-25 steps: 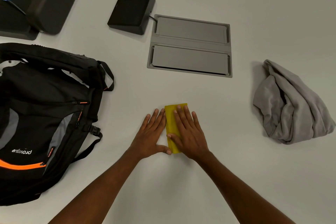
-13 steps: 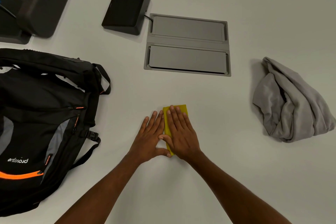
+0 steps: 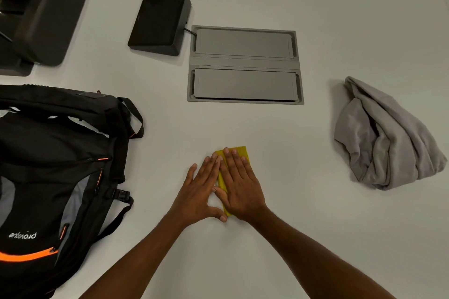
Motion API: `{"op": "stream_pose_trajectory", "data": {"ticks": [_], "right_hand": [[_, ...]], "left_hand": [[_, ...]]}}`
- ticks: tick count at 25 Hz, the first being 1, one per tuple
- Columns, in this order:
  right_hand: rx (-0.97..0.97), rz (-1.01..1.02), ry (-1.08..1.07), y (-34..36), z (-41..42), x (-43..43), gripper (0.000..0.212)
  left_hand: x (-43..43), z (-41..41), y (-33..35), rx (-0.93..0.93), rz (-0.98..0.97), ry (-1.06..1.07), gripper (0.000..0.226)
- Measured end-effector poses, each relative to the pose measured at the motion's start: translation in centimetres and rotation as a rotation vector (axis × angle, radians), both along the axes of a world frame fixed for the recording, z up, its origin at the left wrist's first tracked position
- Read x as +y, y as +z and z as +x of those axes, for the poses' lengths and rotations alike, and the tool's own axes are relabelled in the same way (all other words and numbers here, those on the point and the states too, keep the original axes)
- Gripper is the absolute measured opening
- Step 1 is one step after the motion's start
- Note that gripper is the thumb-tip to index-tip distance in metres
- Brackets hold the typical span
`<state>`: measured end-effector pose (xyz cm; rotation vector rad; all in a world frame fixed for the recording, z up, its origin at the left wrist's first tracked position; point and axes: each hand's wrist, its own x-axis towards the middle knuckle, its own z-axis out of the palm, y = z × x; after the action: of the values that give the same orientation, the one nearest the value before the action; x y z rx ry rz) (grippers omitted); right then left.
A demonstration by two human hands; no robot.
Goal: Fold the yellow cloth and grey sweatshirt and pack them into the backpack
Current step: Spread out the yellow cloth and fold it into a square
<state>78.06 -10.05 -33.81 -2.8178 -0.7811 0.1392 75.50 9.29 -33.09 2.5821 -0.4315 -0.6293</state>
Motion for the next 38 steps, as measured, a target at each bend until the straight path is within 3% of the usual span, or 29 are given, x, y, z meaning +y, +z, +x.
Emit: {"op": "stream_pose_trajectory", "data": {"ticks": [11,16,23,27,31,34,38], "right_hand": [[0.038,0.000,0.003,0.3,0.0,0.0,0.087],[0.098,0.099,-0.001,1.1,-0.4,-0.9,0.091],[0.374,0.403,-0.769,3.9,-3.8,-1.9,0.074],[0.532,0.568,-0.989,4.8,-3.1,-1.8,0.069],[0.661,0.730,-1.048,5.2,-3.0,-2.7,0.033],[0.756,0.868,-1.055,6.2,-3.2,-4.6,0.030],[0.836,1.012,-1.076,7.9,-3.0,-8.3,0.032]], "left_hand": [[-0.5,-0.2,0.1,0.000,0.055,0.000,0.152],[-0.4,-0.2,0.3,-0.017,0.083,-0.010,0.152],[-0.7,-0.2,0.1,-0.019,0.131,-0.029,0.159],[-1.2,-1.0,0.3,0.018,0.169,-0.070,0.157],[-2.2,-1.4,1.8,0.107,0.169,-0.071,0.159],[-4.4,-1.4,4.2,0.307,-0.037,0.054,0.172],[-8.9,-1.1,8.3,0.721,-0.578,0.351,0.162]]}}
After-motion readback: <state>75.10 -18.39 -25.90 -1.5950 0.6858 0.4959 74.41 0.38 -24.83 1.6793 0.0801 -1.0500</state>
